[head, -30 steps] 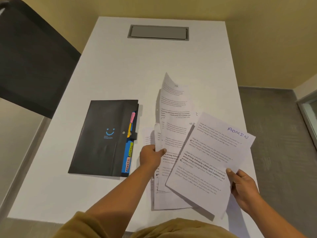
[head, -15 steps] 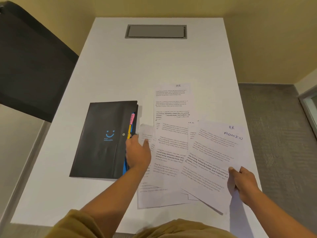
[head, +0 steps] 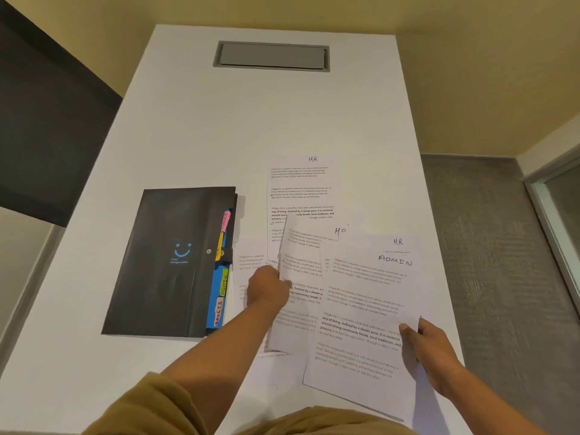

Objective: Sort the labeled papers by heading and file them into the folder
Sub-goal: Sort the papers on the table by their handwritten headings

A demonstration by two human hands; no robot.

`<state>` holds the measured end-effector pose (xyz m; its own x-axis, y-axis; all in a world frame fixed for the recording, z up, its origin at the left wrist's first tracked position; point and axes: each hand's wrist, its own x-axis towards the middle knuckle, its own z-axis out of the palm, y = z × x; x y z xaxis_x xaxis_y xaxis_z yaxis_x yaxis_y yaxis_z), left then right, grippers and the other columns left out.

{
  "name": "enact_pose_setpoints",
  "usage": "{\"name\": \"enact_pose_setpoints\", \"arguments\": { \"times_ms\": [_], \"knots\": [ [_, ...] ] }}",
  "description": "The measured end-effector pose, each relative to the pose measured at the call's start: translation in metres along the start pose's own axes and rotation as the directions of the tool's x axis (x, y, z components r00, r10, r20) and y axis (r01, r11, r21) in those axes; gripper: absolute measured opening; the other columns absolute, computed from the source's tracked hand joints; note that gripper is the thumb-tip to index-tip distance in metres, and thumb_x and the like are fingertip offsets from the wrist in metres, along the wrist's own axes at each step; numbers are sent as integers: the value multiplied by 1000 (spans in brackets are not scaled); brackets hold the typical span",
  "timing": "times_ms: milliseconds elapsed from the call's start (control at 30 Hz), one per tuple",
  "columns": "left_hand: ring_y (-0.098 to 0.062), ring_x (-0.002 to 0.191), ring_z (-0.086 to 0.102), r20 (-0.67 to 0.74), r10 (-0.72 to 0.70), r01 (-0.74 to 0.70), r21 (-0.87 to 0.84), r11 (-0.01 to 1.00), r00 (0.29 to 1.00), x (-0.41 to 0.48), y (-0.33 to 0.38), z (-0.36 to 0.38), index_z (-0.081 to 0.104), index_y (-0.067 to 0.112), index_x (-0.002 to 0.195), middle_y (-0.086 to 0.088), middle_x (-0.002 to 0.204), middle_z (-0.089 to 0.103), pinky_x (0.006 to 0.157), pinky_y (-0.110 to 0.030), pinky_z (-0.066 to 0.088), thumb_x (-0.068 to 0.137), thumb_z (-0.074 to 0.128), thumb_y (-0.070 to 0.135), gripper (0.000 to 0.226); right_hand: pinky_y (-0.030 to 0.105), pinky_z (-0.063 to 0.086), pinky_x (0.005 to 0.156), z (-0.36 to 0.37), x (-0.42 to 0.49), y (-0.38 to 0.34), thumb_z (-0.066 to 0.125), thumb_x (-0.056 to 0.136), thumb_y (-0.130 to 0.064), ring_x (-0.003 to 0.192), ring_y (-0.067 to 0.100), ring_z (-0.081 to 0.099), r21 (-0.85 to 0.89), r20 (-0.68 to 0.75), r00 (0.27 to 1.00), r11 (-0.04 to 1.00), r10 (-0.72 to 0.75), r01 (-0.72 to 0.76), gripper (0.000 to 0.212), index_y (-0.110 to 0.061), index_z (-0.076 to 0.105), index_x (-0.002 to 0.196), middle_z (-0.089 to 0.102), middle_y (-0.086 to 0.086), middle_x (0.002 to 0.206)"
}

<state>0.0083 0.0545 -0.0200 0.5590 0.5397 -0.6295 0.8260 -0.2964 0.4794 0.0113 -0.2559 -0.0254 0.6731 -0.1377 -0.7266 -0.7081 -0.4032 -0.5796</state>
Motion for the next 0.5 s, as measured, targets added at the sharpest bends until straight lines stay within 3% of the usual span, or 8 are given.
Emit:
{"name": "enact_pose_setpoints", "arguments": {
  "times_ms": [67, 233, 333, 467, 500],
  "knots": [
    [-17, 67, 58, -11, 68, -68, -35, 997, 998, 6, 7, -10, 59, 18, 74, -12, 86, 69, 53, -24, 40, 92, 64, 26, 20, 41, 51, 93, -1, 1, 1, 56, 99, -17, 103, 25, 65, 2, -5, 1000, 1000, 0, 0, 18, -13, 67, 112, 71, 5, 108],
    [-27, 81, 62, -207, 135, -155, -80, 985, 969, 37, 26, -45, 63, 7, 89, -10, 92, 67, 55, -26, 38, 97, 53, 22, 20, 38, 50, 87, 0, 2, 1, 57, 97, -17, 99, 24, 65, -23, -32, 999, 1000, 8, -9, 14, -13, 69, 104, 72, 3, 102],
    [-34, 95, 62, -296, 147, -176, -74, 982, 944, 52, 35, -58, 62, 1, 94, -15, 100, 66, 67, -31, 40, 99, 49, 22, 25, 37, 50, 85, -1, 0, 3, 57, 97, -16, 96, 22, 65, -24, -38, 999, 999, 25, -26, 12, -15, 69, 100, 73, 2, 100],
    [-25, 97, 57, -399, 149, -196, -78, 978, 905, 57, 42, -62, 59, 4, 111, -11, 117, 61, 75, -34, 43, 99, 50, 24, 25, 39, 51, 89, -3, -2, 7, 57, 97, -17, 97, 22, 66, -37, -35, 999, 999, 30, -31, 13, -16, 69, 101, 73, 1, 101],
    [-26, 103, 57, -436, 198, -222, -5, 975, 878, 58, 39, -61, 56, 8, 118, -9, 120, 58, 82, -38, 47, 96, 54, 27, 29, 40, 51, 89, -3, -3, 7, 57, 97, -17, 97, 22, 66, -40, -34, 999, 999, 27, -29, 13, -16, 69, 101, 73, 1, 101]
  ]
}}
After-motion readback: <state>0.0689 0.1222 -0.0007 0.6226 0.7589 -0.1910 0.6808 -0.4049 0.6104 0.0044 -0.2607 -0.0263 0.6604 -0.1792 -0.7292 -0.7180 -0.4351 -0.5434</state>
